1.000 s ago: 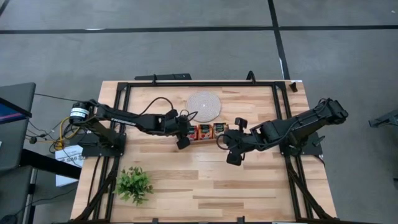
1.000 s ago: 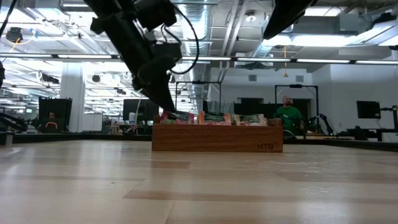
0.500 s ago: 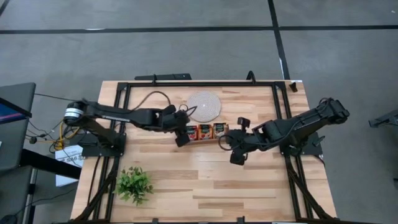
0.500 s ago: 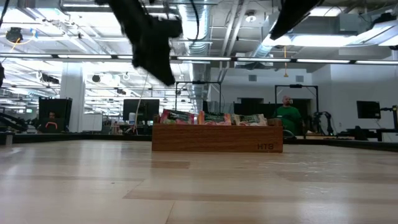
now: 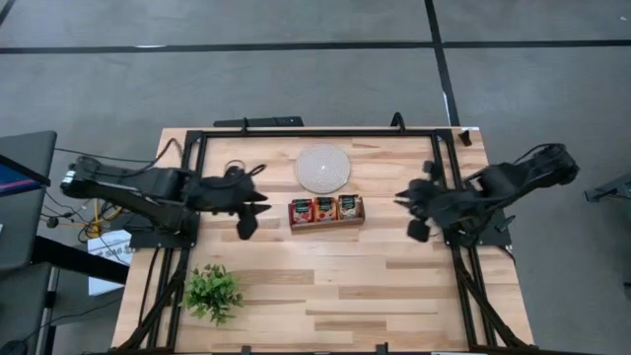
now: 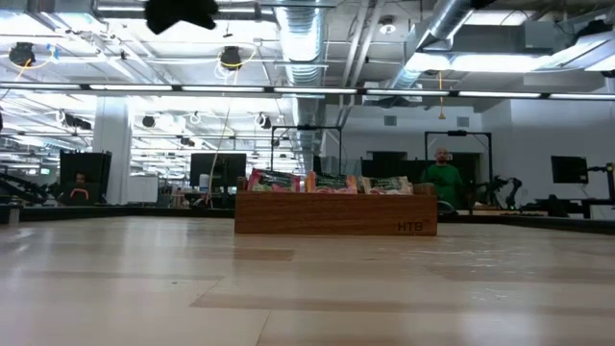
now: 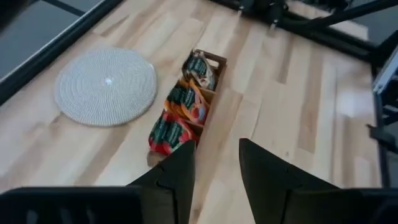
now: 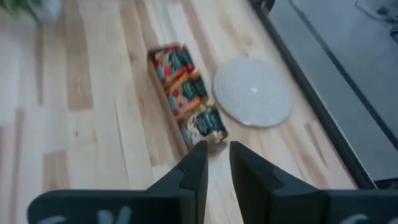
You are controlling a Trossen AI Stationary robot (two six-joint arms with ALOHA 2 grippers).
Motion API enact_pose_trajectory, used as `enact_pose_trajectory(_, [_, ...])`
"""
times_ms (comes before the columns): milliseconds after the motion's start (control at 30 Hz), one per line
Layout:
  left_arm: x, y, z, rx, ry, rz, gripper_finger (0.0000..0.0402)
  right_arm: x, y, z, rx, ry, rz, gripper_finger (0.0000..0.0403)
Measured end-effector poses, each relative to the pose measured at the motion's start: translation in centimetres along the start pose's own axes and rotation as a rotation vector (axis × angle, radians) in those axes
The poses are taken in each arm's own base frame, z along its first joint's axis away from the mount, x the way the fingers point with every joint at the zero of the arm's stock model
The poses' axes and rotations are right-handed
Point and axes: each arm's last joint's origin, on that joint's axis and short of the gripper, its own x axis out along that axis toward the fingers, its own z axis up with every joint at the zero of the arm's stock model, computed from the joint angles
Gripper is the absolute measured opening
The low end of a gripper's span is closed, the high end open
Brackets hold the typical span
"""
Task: Pick & Place Tea
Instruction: Return to Home Position
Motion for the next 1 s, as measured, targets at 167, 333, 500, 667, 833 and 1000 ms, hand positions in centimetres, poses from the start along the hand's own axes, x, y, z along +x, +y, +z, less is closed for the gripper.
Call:
enact_pose_trajectory(167, [-1.9, 0.9, -2.7, -0.082, -0.053, 0.004, 0.0117, -2.5, -1.7, -2.7, 0.106, -0.124, 0.039, 0.006])
enact_pose_trajectory(333, [-2.5, 1.4, -5.2, -0.163, -0.133, -0.057, 0.0117, -2.1, -2.5, -6.7, 0.244, -0.211, 0.15, 0.006])
enact_pose_trajectory(500, [-1.4, 1.8, -8.3, -0.222, -0.226, -0.106, 0.0117, -0.8, -3.0, -10.8, 0.367, -0.255, 0.261, 0.006])
enact_pose_trajectory(667, [0.0, 2.6, -11.1, -0.285, -0.205, -0.086, 0.0117, 0.6, -3.3, -13.9, 0.502, -0.273, 0.347, 0.006])
enact_pose_trajectory(833, [0.6, 3.1, -12.1, -0.325, -0.207, -0.031, 0.0117, 1.9, -3.4, -15.9, 0.638, -0.235, 0.363, 0.006])
enact_pose_trajectory(1000, [0.7, 3.3, -12.5, -0.236, -0.167, -0.003, 0.0117, 2.4, -3.6, -16.7, 0.648, -0.208, 0.345, 0.006])
